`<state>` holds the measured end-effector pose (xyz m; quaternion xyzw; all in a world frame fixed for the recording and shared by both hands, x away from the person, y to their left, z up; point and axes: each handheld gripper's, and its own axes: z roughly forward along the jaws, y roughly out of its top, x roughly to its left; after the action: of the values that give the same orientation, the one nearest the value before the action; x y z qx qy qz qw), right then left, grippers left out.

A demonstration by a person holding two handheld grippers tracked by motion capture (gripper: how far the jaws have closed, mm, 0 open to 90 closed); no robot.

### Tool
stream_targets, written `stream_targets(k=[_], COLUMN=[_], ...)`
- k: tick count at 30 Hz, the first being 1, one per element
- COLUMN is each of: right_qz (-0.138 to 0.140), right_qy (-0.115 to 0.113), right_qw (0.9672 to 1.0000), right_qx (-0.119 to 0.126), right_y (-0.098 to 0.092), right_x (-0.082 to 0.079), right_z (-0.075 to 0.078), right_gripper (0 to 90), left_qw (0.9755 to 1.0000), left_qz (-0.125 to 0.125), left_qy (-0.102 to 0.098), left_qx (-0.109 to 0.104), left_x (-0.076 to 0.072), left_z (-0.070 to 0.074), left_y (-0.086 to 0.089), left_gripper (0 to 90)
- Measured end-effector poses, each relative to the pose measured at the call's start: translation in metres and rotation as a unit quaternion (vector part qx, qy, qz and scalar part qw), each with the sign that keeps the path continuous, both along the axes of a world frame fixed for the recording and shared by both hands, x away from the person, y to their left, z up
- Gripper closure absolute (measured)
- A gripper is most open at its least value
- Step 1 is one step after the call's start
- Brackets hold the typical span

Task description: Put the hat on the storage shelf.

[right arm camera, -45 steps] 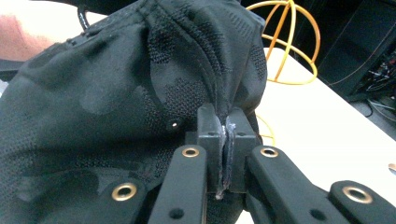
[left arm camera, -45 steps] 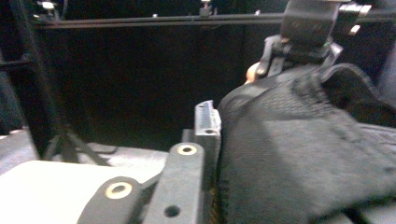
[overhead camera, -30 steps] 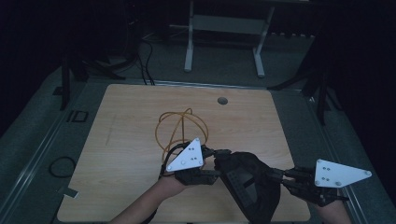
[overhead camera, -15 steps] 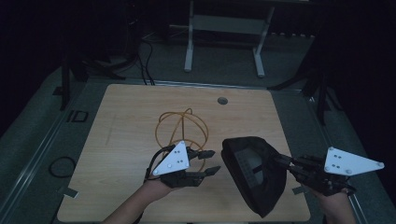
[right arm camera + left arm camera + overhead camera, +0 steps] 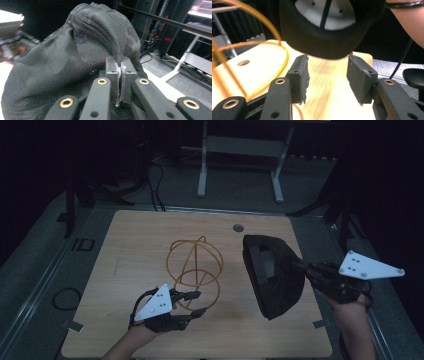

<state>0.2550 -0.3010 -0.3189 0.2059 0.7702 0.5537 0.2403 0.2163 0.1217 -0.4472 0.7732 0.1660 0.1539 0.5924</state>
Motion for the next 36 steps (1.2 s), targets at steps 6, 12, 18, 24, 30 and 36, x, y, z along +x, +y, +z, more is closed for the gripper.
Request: stream_targets(k=[6, 12, 18, 24, 30, 36], right_qz=[-0.009, -0.011, -0.009, -0.002, 0.008, 0.029], right_qy=[-0.007, -0.008, -0.014, -0.014, -0.008, 0.001], right_qw=[0.9999, 0.9999, 0.9996, 0.9995, 0.9989, 0.9974], right_qx=[-0.009, -0.011, -0.022, -0.03, -0.045, -0.066], right_y=[0.02, 0.032, 0.05, 0.068, 0.09, 0.115], right_x=[0.024, 0.037, 0.048, 0.057, 0.066, 0.071], right_z=[0.012, 0.02, 0.029, 0.037, 0.037, 0.031], right_gripper=[87.3, 87.3, 87.3, 87.3, 87.3, 87.3], left_qw=[0.9997, 0.9979, 0.9947, 0.9888, 0.9837, 0.9821], left_qz=[0.014, 0.053, 0.088, 0.13, 0.167, 0.175], left_qy=[0.019, 0.037, 0.053, 0.072, 0.06, 0.061], left_qx=[0.008, 0.009, 0.004, -0.013, -0.027, -0.034], left_x=[-0.003, -0.006, -0.008, -0.009, -0.013, -0.014], left_z=[-0.023, -0.047, -0.067, -0.082, -0.087, -0.09], left_y=[0.026, 0.064, 0.089, 0.102, 0.112, 0.119], left_gripper=[47.5, 43.9, 29.6, 2.3, 2.2, 2.2])
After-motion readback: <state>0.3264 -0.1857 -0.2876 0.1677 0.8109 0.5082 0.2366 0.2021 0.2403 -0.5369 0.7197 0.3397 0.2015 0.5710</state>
